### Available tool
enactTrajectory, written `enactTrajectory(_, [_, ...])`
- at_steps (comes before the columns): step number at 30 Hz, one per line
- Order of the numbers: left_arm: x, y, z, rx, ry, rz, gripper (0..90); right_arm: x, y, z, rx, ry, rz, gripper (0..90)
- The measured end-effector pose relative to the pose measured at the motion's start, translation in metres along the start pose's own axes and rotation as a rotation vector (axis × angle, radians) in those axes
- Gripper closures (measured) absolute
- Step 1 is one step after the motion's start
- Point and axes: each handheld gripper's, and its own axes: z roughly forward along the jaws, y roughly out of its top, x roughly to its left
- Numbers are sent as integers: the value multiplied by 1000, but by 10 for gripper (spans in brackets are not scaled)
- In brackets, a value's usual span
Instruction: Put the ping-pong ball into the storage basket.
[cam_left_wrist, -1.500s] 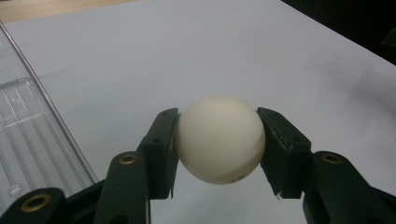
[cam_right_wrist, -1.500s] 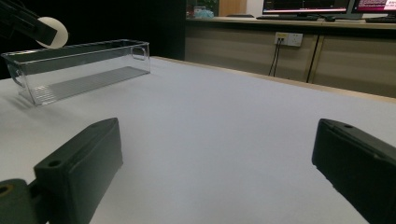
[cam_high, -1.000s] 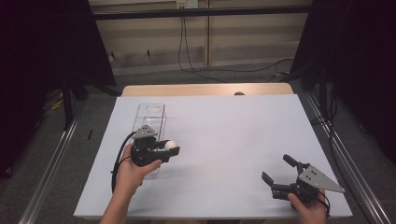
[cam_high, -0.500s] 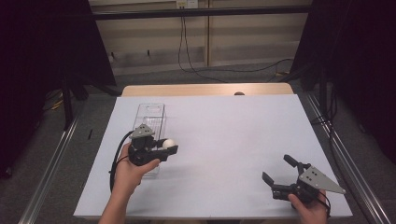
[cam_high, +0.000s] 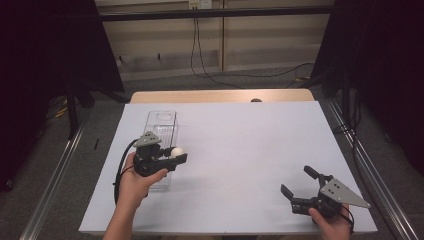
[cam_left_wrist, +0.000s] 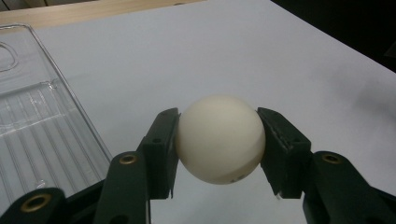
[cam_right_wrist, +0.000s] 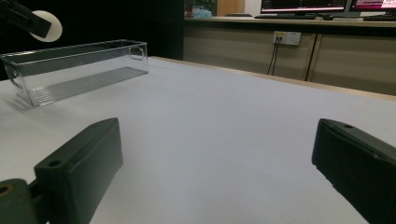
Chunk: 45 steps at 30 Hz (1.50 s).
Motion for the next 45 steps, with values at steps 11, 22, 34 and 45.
enactTrajectory(11, [4, 0, -3, -9, 14, -7, 512, -1, 0, -1, -5, -2, 2, 15])
enactTrajectory(22, [6, 0, -6, -16, 26, -18, 513, 0, 1, -2, -3, -3, 0, 15])
enactTrajectory(34, [8, 1, -8, -13, 29, -12, 512, 0, 2, -2, -5, 5, -2, 15])
enactTrajectory(45, [14, 0, -12, -25, 45, -25, 512, 0, 1, -2, -5, -8, 7, 16])
